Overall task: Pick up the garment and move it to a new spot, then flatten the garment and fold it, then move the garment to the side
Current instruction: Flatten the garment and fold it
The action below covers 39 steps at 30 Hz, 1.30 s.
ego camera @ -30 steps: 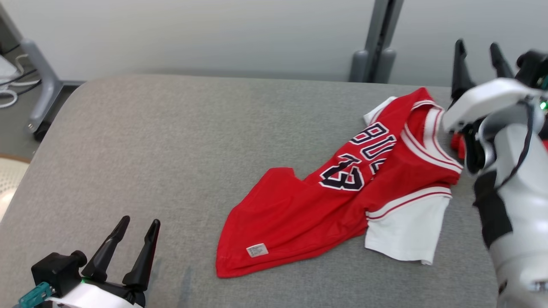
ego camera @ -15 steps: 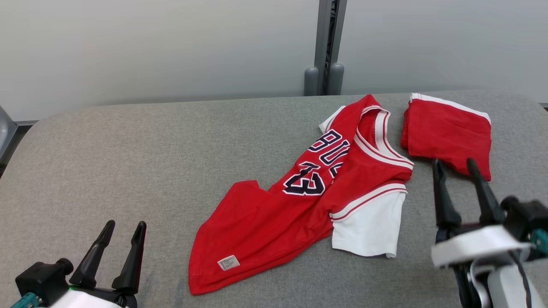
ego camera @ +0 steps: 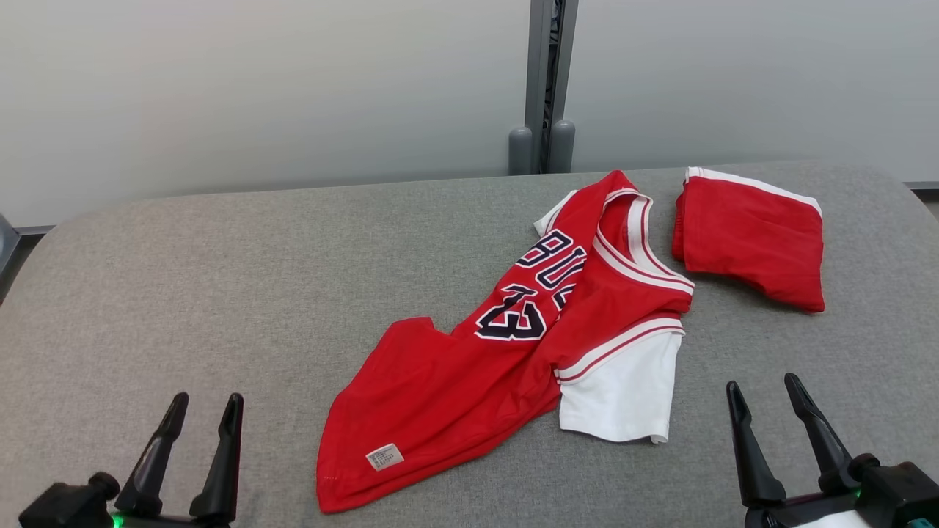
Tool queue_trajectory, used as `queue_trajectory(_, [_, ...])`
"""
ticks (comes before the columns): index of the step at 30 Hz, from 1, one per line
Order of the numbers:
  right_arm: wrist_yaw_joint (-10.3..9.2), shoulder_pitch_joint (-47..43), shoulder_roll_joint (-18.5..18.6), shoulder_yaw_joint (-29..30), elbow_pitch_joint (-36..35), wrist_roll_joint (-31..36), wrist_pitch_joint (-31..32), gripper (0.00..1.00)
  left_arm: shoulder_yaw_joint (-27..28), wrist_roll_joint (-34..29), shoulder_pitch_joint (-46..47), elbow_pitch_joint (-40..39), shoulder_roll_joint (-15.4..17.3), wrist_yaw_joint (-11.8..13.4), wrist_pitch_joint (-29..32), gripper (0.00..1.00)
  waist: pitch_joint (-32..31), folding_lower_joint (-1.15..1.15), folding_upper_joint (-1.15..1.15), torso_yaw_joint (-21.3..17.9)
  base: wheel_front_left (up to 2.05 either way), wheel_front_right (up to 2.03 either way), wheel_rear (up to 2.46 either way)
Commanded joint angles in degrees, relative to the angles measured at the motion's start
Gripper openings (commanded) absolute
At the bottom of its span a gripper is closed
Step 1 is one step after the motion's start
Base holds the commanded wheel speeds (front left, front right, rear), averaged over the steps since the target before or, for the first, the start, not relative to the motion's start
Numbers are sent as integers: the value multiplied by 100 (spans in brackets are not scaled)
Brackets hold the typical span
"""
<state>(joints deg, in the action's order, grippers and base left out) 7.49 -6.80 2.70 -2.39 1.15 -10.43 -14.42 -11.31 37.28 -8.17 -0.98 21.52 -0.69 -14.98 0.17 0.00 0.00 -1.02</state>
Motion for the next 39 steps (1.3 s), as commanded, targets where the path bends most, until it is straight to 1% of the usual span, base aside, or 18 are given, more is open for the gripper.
queue_trajectory(1, [1, -70, 43, 3, -20, 39, -40, 100, 98, -122, -83, 73, -44, -107, -20, 100, 14, 0, 0, -24, 0, 0, 0])
queue_trajectory(7, [1, -6, 39, 70, 71, -90, -73, 100, 389, -413, -110, 207, -356, -394, -22, 100, 50, 0, 0, -5, 0, 0, 0])
queue_trajectory(13, [1, 30, 41, 94, 191, -6, -82, 100, 481, -566, -111, 269, -518, -521, -22, 100, 31, 0, 0, 62, 0, 0, 0])
queue_trajectory(22, [1, 30, 41, 218, 247, 30, -12, 100, 556, -721, -123, 403, -666, -621, -22, 100, -26, 0, 0, 113, 0, 0, 0])
queue_trajectory(35, [1, 53, 41, 225, 307, -55, -24, 100, 583, -806, -113, 453, -700, -675, -23, 100, -40, 0, 0, 113, 0, 0, 0])
queue_trajectory(39, [1, 40, 41, 227, 400, -90, -2, 100, 541, -769, -140, 550, -664, -673, -20, 100, -48, 0, 0, 116, 0, 0, 0])
